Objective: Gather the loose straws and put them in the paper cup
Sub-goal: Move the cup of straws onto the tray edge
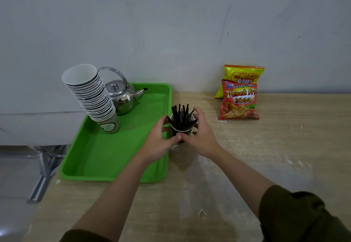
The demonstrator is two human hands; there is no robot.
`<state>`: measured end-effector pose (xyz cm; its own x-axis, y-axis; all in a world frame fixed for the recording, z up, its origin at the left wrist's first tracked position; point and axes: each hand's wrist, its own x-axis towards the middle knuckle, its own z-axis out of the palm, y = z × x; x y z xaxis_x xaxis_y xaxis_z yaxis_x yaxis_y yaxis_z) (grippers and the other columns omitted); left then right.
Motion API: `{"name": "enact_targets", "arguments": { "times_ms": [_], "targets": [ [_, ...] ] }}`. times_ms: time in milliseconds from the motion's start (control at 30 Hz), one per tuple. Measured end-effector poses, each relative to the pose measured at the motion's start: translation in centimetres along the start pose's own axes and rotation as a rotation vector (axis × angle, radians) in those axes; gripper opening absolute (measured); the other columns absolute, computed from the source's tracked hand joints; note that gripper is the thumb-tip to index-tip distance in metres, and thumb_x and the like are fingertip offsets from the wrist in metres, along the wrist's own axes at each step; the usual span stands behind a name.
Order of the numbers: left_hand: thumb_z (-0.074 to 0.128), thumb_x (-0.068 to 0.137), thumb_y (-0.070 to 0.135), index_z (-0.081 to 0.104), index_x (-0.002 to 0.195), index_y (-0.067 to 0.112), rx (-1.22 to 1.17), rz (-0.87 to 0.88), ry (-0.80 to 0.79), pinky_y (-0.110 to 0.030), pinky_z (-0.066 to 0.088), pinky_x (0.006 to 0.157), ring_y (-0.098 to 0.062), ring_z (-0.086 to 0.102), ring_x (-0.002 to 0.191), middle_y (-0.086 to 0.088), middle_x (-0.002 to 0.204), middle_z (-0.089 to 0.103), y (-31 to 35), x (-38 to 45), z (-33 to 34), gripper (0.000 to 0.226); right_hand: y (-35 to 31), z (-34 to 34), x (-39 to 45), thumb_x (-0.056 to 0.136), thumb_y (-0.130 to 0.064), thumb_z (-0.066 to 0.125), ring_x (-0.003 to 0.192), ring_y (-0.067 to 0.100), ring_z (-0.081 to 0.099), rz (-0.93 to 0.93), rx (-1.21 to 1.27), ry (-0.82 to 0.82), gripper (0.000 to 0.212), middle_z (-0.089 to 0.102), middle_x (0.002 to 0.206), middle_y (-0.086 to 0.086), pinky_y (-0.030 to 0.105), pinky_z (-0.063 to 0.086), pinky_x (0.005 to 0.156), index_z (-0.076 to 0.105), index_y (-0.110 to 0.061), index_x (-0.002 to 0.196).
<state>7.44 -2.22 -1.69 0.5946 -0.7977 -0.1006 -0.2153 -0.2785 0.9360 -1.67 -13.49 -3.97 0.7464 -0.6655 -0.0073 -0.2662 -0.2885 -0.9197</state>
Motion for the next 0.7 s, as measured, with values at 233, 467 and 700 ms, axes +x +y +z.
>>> {"name": "enact_targets", "arguments": {
  "times_ms": [233,467,700],
  "targets": [
    [0.065,0.079,0.019,0.031,0.134,0.016,0.016,0.016,0.006,-0.03,0.038,0.093,-0.012,0.047,0.113,0.0,0.135,0.045,-0.3,3.4,-0.5,0.065,-0.4,-0.4,2.7,0.071,-0.004,0.074,0.111,0.008,0.041,-0.089,-0.001,0.04,0.08,0.048,0.118,0.002,0.006,0.031,0.082,0.028,-0.008,0.137],
    [0.064,0.081,0.015,0.033,0.133,0.014,0.031,0.047,-0.026,-0.027,0.037,0.088,-0.01,0.047,0.111,-0.002,0.134,0.046,1.1,9.7,-1.4,0.061,-1.0,-1.5,8.3,0.073,0.0,0.073,0.106,0.012,0.048,-0.127,0.009,0.071,0.075,0.048,0.112,0.002,-0.006,0.035,0.077,0.031,-0.006,0.134],
    [0.064,0.08,0.017,0.029,0.135,0.014,0.1,0.02,-0.035,-0.03,0.036,0.095,-0.01,0.04,0.116,-0.004,0.138,0.041,0.6,14.6,-2.5,0.065,-0.5,-2.0,13.3,0.071,-0.006,0.076,0.117,0.022,0.05,-0.091,-0.021,0.095,0.079,0.052,0.127,0.009,0.032,0.044,0.098,0.03,-0.012,0.136]
  ]
}}
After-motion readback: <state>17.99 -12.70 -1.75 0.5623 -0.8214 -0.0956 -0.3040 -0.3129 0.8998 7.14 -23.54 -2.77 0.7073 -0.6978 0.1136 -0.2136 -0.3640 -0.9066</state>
